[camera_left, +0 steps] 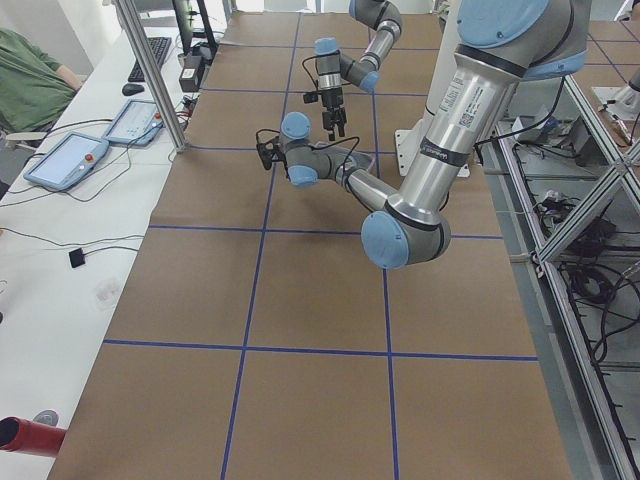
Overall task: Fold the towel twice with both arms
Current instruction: 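Lower the towel end with the right gripper, release, and lift away, then move the left gripper to the towel's near end while the right gripper withdraws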
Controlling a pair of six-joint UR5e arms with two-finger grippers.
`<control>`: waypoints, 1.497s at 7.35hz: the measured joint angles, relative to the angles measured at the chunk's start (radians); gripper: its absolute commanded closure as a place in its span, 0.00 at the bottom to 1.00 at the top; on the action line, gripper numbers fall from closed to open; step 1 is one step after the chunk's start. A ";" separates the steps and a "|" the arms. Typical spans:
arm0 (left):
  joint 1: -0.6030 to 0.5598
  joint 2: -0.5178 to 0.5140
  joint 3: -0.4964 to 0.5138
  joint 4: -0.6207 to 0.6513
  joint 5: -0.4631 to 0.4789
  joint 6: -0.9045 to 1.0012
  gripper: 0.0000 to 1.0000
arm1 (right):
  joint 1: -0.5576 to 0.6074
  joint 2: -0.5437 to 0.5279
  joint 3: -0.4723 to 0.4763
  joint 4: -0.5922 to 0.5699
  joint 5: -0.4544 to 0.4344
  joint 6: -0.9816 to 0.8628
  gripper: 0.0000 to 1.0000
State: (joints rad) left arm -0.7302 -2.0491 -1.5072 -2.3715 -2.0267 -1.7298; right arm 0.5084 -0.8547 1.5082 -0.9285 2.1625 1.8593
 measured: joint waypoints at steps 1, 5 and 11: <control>0.000 0.026 -0.032 0.000 -0.036 0.033 0.00 | 0.039 -0.029 0.010 0.000 -0.018 -0.028 0.00; 0.006 0.119 -0.170 0.008 -0.064 -0.056 0.00 | 0.253 -0.156 0.023 -0.006 0.120 -0.252 0.00; 0.325 0.233 -0.283 0.007 0.150 -0.174 0.09 | 0.329 -0.171 -0.044 -0.001 0.080 -0.417 0.00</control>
State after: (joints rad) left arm -0.4052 -1.8164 -1.7905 -2.3644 -1.8763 -1.9041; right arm 0.8376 -1.0253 1.4640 -0.9299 2.2420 1.4426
